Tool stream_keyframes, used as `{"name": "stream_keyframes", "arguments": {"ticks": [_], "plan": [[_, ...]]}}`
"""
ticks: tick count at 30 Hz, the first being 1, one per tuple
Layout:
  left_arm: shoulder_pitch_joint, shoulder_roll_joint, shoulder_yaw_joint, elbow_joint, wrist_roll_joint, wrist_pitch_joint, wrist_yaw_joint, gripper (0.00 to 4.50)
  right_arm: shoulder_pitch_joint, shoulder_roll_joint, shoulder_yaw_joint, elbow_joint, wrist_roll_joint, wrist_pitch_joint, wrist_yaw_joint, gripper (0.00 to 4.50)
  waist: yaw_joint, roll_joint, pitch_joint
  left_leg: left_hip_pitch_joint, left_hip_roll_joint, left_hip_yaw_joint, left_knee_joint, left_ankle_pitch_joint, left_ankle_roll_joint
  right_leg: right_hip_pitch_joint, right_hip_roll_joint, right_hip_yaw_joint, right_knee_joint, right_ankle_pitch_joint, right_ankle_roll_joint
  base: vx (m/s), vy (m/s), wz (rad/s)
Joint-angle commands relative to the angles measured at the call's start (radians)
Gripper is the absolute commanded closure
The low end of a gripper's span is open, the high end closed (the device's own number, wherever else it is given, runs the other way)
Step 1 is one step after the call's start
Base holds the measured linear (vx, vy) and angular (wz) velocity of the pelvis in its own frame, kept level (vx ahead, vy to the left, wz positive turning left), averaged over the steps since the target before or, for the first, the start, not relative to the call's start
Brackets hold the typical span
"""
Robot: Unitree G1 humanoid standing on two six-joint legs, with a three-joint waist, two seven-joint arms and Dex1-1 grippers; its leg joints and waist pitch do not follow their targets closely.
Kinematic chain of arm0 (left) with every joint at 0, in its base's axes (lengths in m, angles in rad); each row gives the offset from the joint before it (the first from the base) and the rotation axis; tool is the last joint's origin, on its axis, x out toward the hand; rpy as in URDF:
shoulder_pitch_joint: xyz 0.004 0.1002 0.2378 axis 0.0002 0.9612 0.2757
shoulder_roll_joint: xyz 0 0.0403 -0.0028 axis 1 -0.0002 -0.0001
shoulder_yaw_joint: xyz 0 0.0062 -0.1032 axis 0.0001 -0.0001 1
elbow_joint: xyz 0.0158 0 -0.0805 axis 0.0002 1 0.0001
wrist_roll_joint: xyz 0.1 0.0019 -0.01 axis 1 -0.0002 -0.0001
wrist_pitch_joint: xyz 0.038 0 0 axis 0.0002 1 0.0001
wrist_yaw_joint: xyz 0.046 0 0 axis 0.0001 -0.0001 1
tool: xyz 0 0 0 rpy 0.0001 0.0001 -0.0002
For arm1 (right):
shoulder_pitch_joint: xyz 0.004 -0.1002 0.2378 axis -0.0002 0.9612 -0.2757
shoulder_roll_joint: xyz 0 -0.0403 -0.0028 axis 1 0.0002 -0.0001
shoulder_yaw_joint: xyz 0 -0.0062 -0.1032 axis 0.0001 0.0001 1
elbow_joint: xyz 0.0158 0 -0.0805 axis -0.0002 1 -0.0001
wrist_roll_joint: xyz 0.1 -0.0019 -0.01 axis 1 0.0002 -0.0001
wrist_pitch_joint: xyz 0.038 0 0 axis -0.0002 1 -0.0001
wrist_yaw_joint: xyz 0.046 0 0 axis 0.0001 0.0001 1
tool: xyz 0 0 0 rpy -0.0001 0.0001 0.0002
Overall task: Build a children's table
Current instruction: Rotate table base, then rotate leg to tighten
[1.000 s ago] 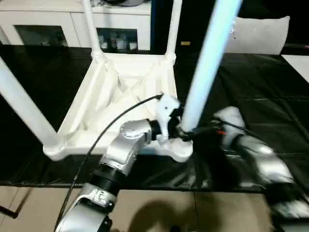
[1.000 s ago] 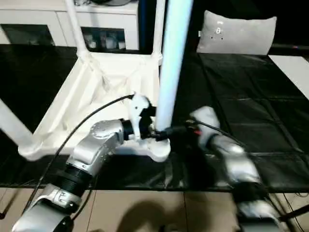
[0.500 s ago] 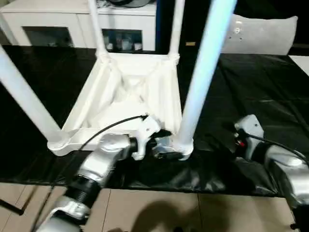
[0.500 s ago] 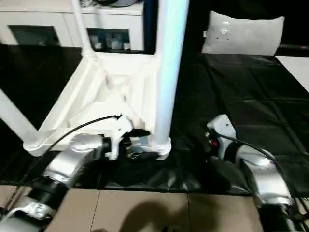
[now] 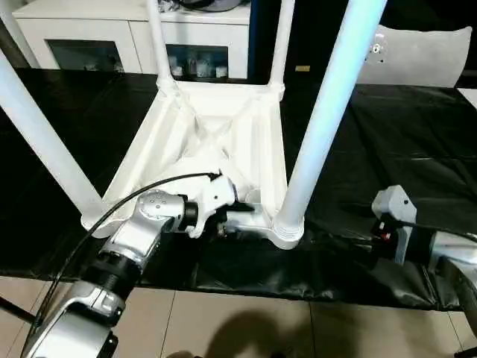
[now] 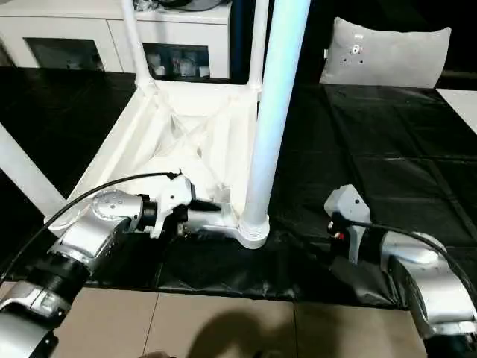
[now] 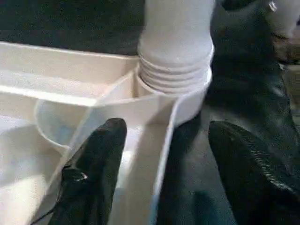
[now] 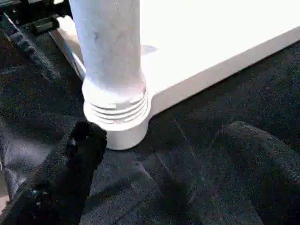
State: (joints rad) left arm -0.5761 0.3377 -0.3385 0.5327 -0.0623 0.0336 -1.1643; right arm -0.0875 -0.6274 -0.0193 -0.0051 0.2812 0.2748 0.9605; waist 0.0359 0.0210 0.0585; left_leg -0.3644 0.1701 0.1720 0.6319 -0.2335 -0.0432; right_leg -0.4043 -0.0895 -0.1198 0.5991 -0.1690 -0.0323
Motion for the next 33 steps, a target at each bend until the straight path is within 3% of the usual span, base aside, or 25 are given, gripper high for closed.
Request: {"name": "stream_keyframes", "arguments": {"ticks": [1, 2, 4, 5, 10, 15, 22, 30, 33], "plan": [[-0.018, 0.013, -0.018, 0.013, 0.022, -0.022, -0.008, 1.62, 0.011, -0.014, 0.010, -0.041, -0.005, 0.031, -0.012, 0.00, 0.003, -0.003, -0.065, 0.000, 0.065, -0.026, -0.087, -0.141, 0.087, 0.063, -0.078, 0.065, -0.085, -0.290, -0.178, 0.000, 0.000, 0.00], [-0.018, 0.016, -0.020, 0.019, 0.026, -0.028, -0.009, 1.66, 0.016, -0.019, 0.011, -0.053, 0.003, 0.051, -0.008, 0.00, 0.003, 0.001, -0.066, 0.000, 0.065, -0.027, -0.088, -0.145, 0.086, 0.064, -0.078, 0.065, -0.084, -0.290, -0.178, 0.000, 0.000, 0.00], [-0.018, 0.021, -0.024, 0.029, 0.032, -0.036, -0.016, 1.82, 0.022, -0.022, 0.004, -0.070, 0.029, 0.067, 0.010, 0.00, 0.003, -0.002, -0.066, 0.000, 0.065, -0.027, -0.087, -0.147, 0.087, 0.065, -0.080, 0.065, -0.085, -0.299, -0.174, 0.000, 0.000, 0.00], [-0.018, 0.022, -0.025, 0.032, 0.034, -0.037, -0.018, 2.07, 0.024, -0.021, 0.001, -0.073, 0.036, 0.063, 0.019, 0.00, 0.004, -0.001, -0.065, -0.002, 0.064, -0.026, -0.086, -0.146, 0.087, 0.065, -0.081, 0.064, -0.087, -0.309, -0.173, 0.000, 0.000, 0.00], [-0.021, 0.025, -0.030, 0.040, 0.042, -0.034, -0.026, 2.40, 0.029, -0.025, 0.000, -0.073, 0.035, 0.057, 0.032, 0.00, 0.004, -0.001, -0.066, 0.000, 0.066, -0.026, -0.087, -0.142, 0.087, 0.062, -0.079, 0.064, -0.087, -0.319, -0.167, 0.000, 0.000, 0.00], [-0.033, 0.028, -0.034, 0.075, 0.064, -0.049, -0.018, 2.85, 0.030, -0.035, 0.005, -0.042, 0.030, 0.042, 0.045, 0.00, 0.006, -0.001, -0.067, -0.001, 0.065, -0.025, -0.085, -0.135, 0.089, 0.065, -0.081, 0.064, -0.085, -0.296, -0.177, 0.000, 0.000, 0.00], [-0.058, 0.014, -0.019, 0.141, 0.096, -0.083, 0.048, 3.47, 0.008, -0.025, 0.010, 0.054, 0.010, -0.014, 0.056, 0.00, 0.006, -0.006, -0.065, -0.002, 0.060, -0.025, -0.083, -0.142, 0.091, 0.064, -0.079, 0.060, -0.092, -0.346, -0.159, 0.000, 0.000, 0.00], [-0.092, 0.014, -0.036, 0.212, 0.122, -0.146, 0.028, 4.19, 0.033, -0.020, 0.020, 0.003, 0.018, -0.009, 0.048, 0.00, 0.005, -0.007, -0.064, -0.001, 0.062, -0.027, -0.087, -0.165, 0.088, 0.063, -0.080, 0.059, -0.100, -0.405, -0.130, 0.000, 0.000, 0.00], [-0.105, 0.019, -0.046, 0.234, 0.139, -0.170, 0.019, 4.27, 0.020, -0.022, 0.019, -0.063, 0.041, 0.039, 0.037, 0.00, 0.004, -0.006, -0.064, -0.001, 0.062, -0.029, -0.089, -0.165, 0.090, 0.063, -0.080, 0.059, -0.099, -0.395, -0.127, 0.000, 0.000, 0.00]]}}
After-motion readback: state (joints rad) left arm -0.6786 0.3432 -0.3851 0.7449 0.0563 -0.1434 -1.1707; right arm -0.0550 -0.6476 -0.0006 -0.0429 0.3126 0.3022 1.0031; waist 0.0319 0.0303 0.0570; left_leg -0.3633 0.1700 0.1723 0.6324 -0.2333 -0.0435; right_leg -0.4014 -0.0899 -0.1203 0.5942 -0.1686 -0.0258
